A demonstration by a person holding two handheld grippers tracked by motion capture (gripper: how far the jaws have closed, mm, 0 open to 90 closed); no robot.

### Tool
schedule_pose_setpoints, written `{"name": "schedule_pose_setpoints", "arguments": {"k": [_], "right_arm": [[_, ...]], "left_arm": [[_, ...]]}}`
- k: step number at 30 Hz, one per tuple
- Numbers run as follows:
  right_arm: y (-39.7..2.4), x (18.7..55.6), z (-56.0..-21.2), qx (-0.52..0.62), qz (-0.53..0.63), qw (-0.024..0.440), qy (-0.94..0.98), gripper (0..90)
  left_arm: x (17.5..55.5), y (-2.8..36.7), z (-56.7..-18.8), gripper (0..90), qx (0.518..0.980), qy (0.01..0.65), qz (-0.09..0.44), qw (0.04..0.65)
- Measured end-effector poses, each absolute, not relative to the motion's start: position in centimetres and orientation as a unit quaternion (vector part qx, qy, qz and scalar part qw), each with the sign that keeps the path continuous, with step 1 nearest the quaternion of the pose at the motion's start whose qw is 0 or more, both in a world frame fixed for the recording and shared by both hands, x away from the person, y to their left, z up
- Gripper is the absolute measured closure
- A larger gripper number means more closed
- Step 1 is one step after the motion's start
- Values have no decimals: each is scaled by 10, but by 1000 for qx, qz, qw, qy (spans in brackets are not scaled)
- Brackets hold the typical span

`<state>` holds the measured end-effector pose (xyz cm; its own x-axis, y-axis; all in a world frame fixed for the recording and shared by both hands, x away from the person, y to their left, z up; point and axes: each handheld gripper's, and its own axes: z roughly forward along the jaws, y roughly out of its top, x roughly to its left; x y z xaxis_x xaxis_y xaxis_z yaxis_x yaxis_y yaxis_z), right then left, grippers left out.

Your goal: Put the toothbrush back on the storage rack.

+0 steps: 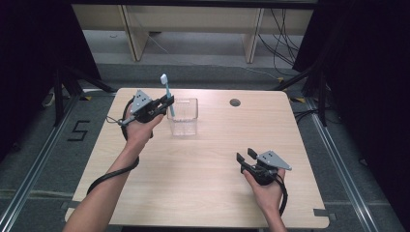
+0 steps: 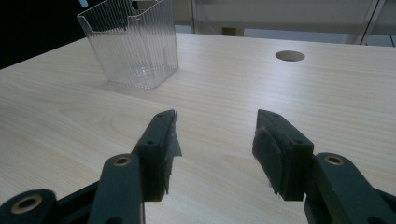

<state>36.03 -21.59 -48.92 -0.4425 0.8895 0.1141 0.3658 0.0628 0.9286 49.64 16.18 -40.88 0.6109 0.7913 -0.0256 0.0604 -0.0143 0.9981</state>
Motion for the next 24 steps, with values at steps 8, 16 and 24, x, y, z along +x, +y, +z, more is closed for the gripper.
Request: {"name": "schedule_pose_setpoints", "arguments": {"k": [8,16,24], "right_arm": [[-216,360,-489,461,506,259,682,492],[-219,362,-489,453,504,270,684,492],[-217,362,-489,451,508,271,682,492]], "left_arm": [[501,160,-415,782,651,331,295,616],[504,158,-419,782,651,333,300,612],[507,156,-424,782,651,341,305,605]]}}
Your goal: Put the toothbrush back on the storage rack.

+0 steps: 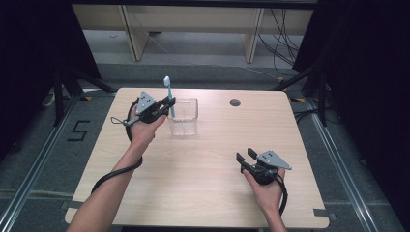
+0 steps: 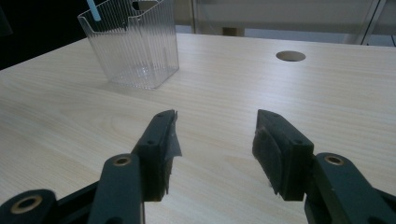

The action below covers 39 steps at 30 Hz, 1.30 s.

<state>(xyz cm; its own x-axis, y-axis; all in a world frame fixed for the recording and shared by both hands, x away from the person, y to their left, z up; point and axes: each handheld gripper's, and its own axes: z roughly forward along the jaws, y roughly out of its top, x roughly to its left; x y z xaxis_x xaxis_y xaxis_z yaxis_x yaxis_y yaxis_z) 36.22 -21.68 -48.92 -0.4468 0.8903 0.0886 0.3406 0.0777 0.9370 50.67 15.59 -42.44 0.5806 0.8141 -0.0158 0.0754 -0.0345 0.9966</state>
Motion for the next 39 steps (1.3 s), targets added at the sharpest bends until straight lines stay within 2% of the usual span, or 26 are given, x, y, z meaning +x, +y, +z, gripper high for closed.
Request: {"name": "schedule_pose_setpoints", "arguments": {"k": [2,10,39], "right_arm": [[-215,360,-489,465,509,251,679,492],[-218,362,-490,452,505,269,684,492],[-214,362,-493,455,506,249,689,492]], "left_arm": [[507,156,-425,783,651,344,304,605],[510,157,-430,782,648,349,306,604],[510,157,-442,782,656,359,297,593]]}}
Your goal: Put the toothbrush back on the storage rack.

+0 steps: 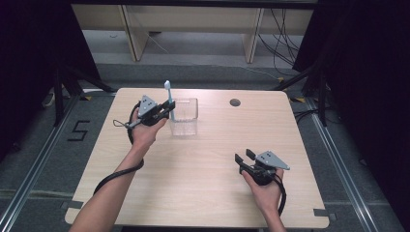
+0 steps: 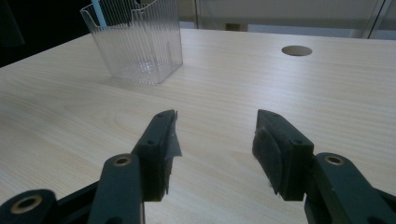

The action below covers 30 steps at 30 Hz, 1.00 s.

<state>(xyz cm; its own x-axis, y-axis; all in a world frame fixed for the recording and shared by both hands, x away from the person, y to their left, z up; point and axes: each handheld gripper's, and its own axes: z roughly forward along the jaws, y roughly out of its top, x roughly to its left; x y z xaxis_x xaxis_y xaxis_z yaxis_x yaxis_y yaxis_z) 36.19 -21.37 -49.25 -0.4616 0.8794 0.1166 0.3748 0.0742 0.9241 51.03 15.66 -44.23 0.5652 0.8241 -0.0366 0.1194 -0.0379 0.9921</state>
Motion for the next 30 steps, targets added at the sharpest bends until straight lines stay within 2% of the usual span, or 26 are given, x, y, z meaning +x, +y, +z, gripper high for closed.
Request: {"name": "schedule_pose_setpoints", "arguments": {"k": [7,9,10,19,21,30], "right_arm": [[-213,362,-493,455,507,251,688,492],[-214,363,-492,447,502,266,691,492],[-213,362,-492,454,504,255,689,492],[-213,362,-493,448,502,261,692,492],[-211,361,-492,457,505,247,689,492],[-212,362,-493,449,505,257,691,490]], "left_arm": [[509,157,-446,782,659,361,294,591],[508,157,-447,781,661,361,294,589],[508,157,-447,781,662,361,294,587],[507,158,-449,780,664,363,293,584],[507,159,-450,780,666,364,294,581],[507,162,-454,779,666,371,290,579]]}}
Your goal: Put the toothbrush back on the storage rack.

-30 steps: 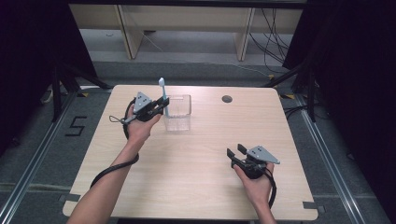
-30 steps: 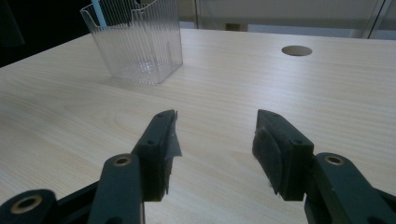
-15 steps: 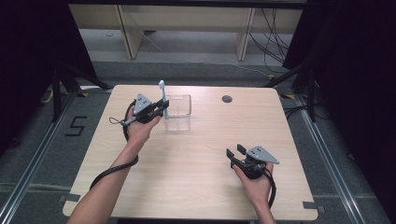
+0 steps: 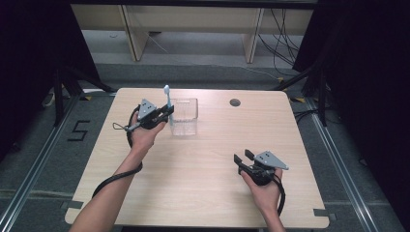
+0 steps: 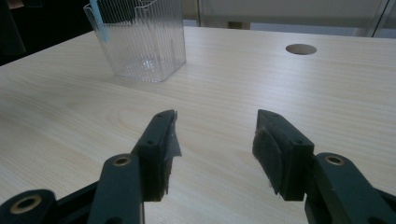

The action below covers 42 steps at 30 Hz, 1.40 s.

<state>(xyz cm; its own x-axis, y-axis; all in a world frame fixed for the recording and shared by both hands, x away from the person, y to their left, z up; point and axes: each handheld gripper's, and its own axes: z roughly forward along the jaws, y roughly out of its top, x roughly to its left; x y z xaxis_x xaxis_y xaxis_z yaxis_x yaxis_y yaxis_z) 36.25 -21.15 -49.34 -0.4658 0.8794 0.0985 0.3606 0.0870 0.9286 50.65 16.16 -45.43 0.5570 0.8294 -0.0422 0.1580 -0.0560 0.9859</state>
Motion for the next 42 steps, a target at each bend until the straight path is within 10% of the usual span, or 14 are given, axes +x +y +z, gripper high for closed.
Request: {"name": "schedule_pose_setpoints", "arguments": {"k": [42], "right_arm": [[-207,363,-495,449,502,247,697,485]], "left_arm": [[503,165,-470,737,669,392,286,563]]}}
